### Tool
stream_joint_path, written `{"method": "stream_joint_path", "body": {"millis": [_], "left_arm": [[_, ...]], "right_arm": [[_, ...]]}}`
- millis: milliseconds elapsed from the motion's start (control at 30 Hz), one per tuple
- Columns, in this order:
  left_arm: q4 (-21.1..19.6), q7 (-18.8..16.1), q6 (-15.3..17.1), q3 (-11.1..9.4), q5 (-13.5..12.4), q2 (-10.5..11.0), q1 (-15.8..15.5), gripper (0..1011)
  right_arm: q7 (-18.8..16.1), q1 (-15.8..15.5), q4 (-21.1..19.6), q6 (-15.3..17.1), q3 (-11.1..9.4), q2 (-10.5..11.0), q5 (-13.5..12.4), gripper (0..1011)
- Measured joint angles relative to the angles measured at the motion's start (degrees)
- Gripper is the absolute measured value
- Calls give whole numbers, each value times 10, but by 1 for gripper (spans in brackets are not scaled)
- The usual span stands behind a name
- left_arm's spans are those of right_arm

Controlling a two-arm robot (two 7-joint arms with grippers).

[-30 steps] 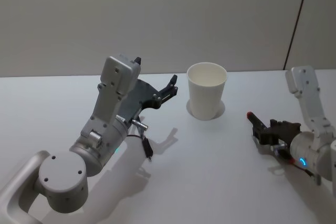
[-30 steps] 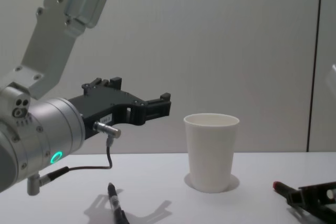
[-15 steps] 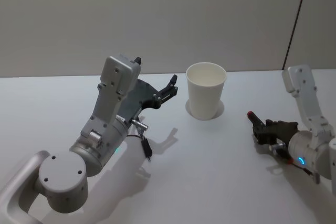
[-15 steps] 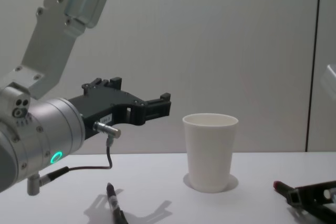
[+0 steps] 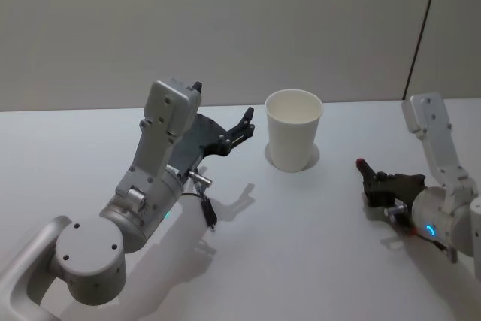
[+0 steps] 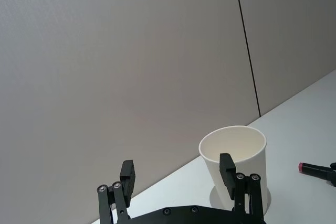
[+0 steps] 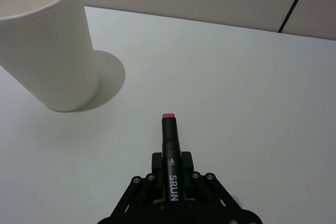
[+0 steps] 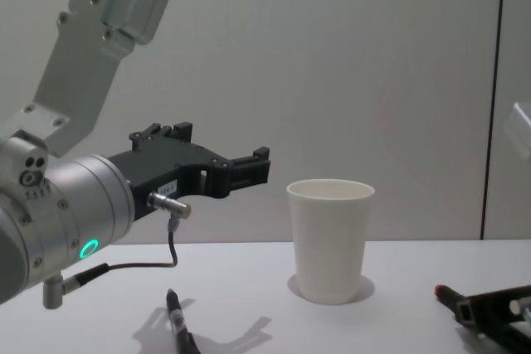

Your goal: Place the pen into the pen holder.

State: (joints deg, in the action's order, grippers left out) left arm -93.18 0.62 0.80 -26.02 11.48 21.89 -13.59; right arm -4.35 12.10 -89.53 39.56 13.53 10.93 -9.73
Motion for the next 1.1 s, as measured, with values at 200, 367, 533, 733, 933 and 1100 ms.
{"method": "stream_joint_path", "body": {"millis": [200, 367, 533, 733, 933, 1100], "left_arm": [[0, 0, 0, 0, 0, 0, 0, 1001], [0, 0, 0, 0, 0, 0, 0, 1001], [0, 0, 0, 0, 0, 0, 0, 1001], [0, 0, 0, 0, 0, 0, 0, 1001], [0, 0, 0, 0, 0, 0, 0, 1001], [0, 0, 0, 0, 0, 0, 0, 1001]], "right_arm": [[-1, 0, 1, -2, 0, 0, 1, 195], [-5, -1, 1, -13, 0, 0, 2, 192], [-9, -1, 1, -33, 0, 0, 6, 189], [-16, -2, -1, -66, 2, 0, 16, 189], [-23, -1, -4, -108, 4, 1, 30, 189], [-28, 0, -8, -140, 5, 1, 40, 189]]}}
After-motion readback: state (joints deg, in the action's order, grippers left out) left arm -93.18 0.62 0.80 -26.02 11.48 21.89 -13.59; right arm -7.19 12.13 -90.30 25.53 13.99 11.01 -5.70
